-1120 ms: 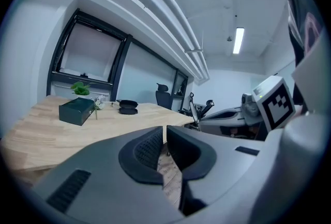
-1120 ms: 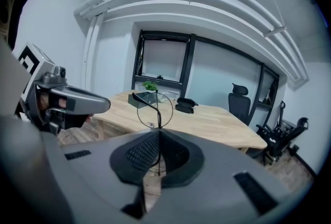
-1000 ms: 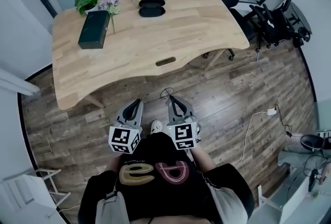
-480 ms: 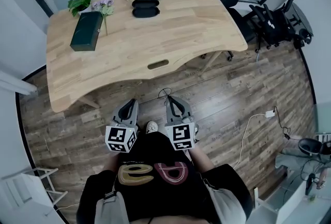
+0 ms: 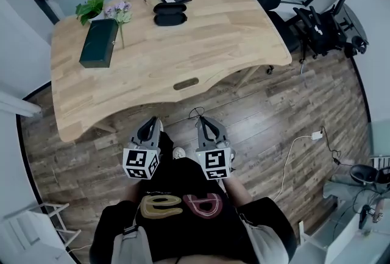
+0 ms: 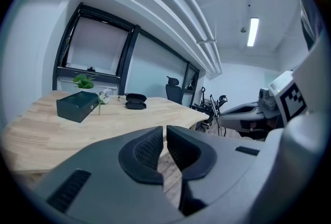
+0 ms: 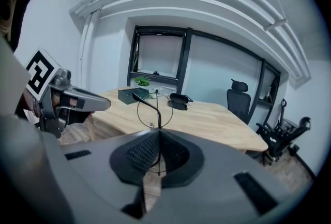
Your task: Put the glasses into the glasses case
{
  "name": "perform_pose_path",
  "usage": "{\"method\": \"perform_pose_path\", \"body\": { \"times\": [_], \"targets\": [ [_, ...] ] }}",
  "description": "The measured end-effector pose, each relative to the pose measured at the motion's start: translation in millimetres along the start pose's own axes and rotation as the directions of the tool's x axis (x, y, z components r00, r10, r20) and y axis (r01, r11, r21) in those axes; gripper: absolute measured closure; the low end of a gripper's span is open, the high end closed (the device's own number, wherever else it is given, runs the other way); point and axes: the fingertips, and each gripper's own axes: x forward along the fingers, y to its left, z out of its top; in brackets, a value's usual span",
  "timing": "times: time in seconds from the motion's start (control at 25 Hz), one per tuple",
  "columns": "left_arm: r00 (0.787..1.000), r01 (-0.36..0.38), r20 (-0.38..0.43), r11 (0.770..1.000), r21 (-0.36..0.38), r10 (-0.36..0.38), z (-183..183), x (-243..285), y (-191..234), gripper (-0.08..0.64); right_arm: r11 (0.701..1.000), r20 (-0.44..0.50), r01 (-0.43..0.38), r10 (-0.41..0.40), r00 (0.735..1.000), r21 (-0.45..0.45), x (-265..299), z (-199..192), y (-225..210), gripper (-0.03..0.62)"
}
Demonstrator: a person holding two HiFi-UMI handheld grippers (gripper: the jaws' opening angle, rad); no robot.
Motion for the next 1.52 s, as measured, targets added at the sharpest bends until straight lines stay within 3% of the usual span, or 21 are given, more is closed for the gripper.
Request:
{"method": "perform_pose_path", "body": {
  "times": [1.04, 1.24, 1.52],
  "targets": [
    [0.997, 0.064, 0.030, 0.998, 0.018, -0.064, 88.7, 127.1, 145.9, 0.529, 0.981, -0.056, 0.092, -0.102, 0.993, -0.169, 177.9, 103.8, -34.7, 0.581],
    [0.997, 0.079, 0.016, 0.997, 0.018, -0.080, 96.4, 136.2, 164.9, 0.529, 0.969, -0.055, 0.114, -0.129, 0.990, -0.221, 204.3, 123.1, -37.8, 0.581],
    [0.998, 0.060, 0.035, 0.998, 0.002, -0.060, 112.1, 144.1, 179.0, 0.529, 0.936, -0.032, 0.086, -0.103, 0.994, -0.342, 231.2, 143.9, -41.2, 0.581]
  ]
}}
